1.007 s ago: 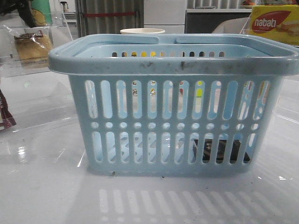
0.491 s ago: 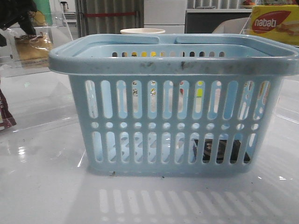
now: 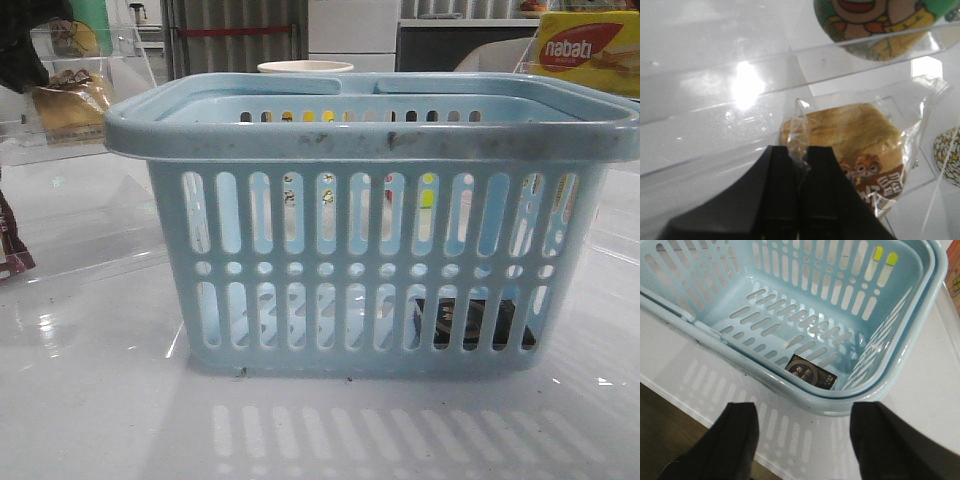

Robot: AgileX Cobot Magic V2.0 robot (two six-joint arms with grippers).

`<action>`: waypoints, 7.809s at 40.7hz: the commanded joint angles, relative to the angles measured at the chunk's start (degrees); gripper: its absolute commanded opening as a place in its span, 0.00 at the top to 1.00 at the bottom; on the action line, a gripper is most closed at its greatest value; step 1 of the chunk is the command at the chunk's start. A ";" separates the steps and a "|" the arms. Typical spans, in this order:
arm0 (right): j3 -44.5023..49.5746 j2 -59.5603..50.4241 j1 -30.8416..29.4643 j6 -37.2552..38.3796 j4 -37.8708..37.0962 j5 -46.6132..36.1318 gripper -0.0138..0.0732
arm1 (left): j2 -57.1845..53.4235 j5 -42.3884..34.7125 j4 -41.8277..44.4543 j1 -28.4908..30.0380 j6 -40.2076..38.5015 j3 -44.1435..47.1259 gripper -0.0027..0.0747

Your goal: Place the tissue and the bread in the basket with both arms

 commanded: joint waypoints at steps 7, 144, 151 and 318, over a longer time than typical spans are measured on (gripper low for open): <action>-1.62 -0.48 0.04 -0.60 -0.62 -3.64 0.26 | -11.55 -0.16 -0.60 -1.13 4.39 -1.91 0.85; 8.14 -18.19 0.04 -0.60 -1.47 1.75 0.81 | -69.61 14.41 9.84 -35.36 15.36 44.59 0.85; 8.14 -18.19 0.04 -0.60 -1.47 2.06 0.81 | -69.61 14.17 9.84 -35.36 15.36 44.59 0.85; 51.35 -51.29 -30.03 -0.27 0.47 -49.98 0.81 | -109.71 -30.92 3.96 -3.35 15.42 91.83 0.85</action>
